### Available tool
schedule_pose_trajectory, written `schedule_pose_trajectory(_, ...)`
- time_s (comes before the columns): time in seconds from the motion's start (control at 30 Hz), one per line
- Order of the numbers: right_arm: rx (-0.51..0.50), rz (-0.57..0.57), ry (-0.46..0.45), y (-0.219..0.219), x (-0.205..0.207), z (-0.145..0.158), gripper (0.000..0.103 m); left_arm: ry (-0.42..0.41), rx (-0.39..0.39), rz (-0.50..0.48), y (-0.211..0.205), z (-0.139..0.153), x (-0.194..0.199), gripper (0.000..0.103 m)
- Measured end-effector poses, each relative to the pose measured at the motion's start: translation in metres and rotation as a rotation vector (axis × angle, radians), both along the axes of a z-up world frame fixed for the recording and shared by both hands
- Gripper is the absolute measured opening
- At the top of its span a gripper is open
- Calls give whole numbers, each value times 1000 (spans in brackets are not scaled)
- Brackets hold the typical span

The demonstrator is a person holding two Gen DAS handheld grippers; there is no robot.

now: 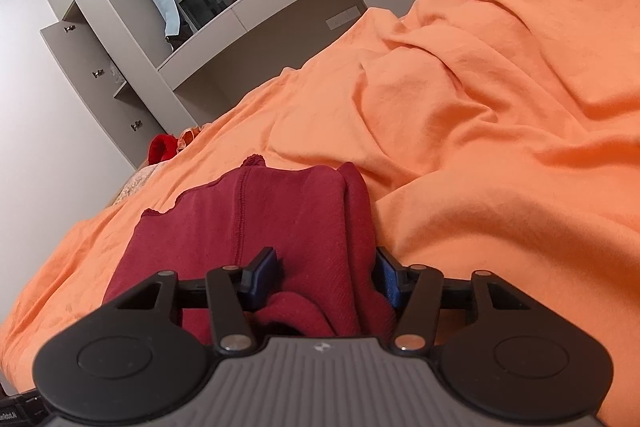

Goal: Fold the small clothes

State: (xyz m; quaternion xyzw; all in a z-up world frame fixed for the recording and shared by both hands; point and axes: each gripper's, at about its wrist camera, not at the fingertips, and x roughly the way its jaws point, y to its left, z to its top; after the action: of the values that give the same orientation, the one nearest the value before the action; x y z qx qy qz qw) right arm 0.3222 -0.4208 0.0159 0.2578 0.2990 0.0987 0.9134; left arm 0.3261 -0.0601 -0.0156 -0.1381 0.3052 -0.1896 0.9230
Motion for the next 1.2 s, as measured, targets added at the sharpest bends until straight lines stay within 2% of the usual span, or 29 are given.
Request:
schedule_pose_trajectory(0.77, 1, -8, 1, 0, 1, -1, 61, 6, -20, -5, 3, 2, 0, 103)
schedule_pose_trajectory(1.0, -13, -9, 0, 3, 0, 0, 60, 40, -151, 13, 22, 12, 7, 102)
schedule_pose_trajectory(1.1, -20, -11, 0, 4, 0, 0, 60, 78, -165, 21, 26, 14, 17, 103)
schedule_pose_trajectory(1.2, -21, -12, 1, 5, 0, 0, 60, 148, -150, -64, 23, 14, 39, 103)
